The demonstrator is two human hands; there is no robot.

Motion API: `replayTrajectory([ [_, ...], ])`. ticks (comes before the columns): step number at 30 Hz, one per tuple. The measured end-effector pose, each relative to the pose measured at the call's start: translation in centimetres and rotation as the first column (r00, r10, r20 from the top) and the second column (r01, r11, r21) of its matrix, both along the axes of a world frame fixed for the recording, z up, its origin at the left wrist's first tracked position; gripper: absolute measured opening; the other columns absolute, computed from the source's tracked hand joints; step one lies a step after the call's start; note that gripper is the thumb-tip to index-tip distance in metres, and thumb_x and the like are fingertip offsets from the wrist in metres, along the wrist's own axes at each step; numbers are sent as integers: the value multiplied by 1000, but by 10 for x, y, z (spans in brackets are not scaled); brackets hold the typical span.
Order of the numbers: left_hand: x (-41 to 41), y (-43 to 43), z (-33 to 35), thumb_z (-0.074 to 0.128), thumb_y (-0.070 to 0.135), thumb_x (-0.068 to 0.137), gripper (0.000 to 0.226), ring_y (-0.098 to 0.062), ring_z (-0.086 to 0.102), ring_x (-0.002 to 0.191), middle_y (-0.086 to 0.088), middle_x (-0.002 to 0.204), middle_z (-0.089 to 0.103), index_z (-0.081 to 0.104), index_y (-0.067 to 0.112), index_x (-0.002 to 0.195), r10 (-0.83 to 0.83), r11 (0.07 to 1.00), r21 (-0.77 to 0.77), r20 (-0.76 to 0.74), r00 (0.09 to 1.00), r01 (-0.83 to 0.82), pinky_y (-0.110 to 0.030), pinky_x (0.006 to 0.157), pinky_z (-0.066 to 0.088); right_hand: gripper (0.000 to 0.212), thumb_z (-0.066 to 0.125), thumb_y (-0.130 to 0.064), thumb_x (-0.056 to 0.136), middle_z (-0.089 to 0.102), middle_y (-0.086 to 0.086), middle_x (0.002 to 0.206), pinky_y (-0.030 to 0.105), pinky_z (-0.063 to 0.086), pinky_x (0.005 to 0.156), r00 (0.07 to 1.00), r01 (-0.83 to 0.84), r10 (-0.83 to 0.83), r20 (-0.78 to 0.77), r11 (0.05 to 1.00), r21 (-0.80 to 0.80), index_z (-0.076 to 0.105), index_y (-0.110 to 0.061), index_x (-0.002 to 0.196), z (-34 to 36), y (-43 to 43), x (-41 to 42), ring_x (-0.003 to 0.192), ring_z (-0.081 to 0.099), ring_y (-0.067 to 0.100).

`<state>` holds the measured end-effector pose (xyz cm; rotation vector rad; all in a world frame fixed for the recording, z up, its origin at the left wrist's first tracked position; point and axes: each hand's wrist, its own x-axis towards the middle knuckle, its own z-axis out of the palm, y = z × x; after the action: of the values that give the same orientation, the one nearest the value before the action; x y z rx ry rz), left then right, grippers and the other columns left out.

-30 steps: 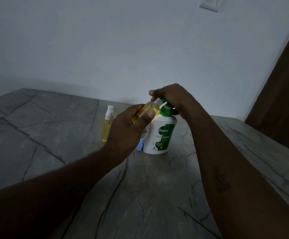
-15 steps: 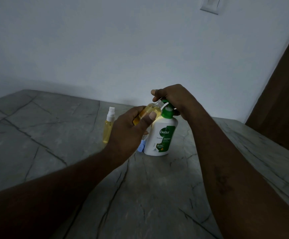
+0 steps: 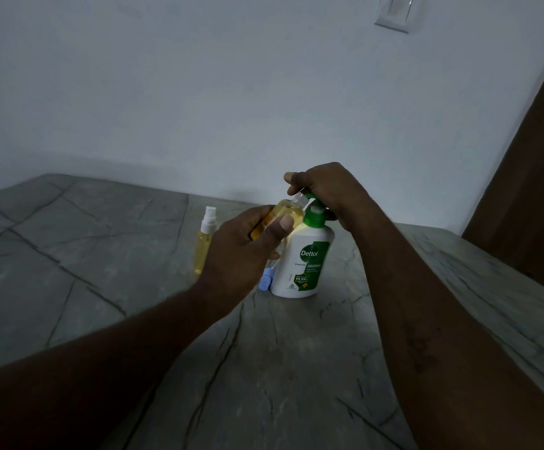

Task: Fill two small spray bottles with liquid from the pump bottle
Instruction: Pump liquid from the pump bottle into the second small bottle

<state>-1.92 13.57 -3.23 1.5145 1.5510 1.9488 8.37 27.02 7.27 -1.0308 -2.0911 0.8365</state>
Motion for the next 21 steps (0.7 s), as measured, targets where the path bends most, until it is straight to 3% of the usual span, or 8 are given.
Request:
replayTrajectory([
  [9, 0, 0, 1, 60, 46, 97, 37, -10, 72, 91, 6, 103, 76, 71, 20, 121, -14, 1000, -12, 38, 999, 14, -35, 74, 64, 27, 74, -39, 83, 78, -5, 102, 35, 53, 77, 1000, -25, 24, -13, 996, -80, 80, -14, 91, -5, 4, -2, 92, 71, 22],
  [13, 0, -1, 1, 59, 48, 95, 38, -9, 72, 90, 6, 101, 76, 71, 21, 119, -17, 1000, -8, 36, 999, 17, -34, 73, 64, 30, 76, -41, 84, 78, -1, 94, 35, 54, 79, 1000, -27, 27, -4, 996, -89, 80, -13, 92, -5, 4, -2, 82, 69, 18],
  [21, -2, -1, 1, 59, 45, 98, 35, -9, 72, 91, 6, 101, 75, 70, 22, 122, -27, 1000, -3, 41, 999, 27, -25, 67, 61, 34, 76, -44, 83, 77, 0, 92, 32, 53, 73, 1000, -20, 21, 17, 996, -82, 80, -13, 95, -5, 3, -3, 80, 69, 19],
])
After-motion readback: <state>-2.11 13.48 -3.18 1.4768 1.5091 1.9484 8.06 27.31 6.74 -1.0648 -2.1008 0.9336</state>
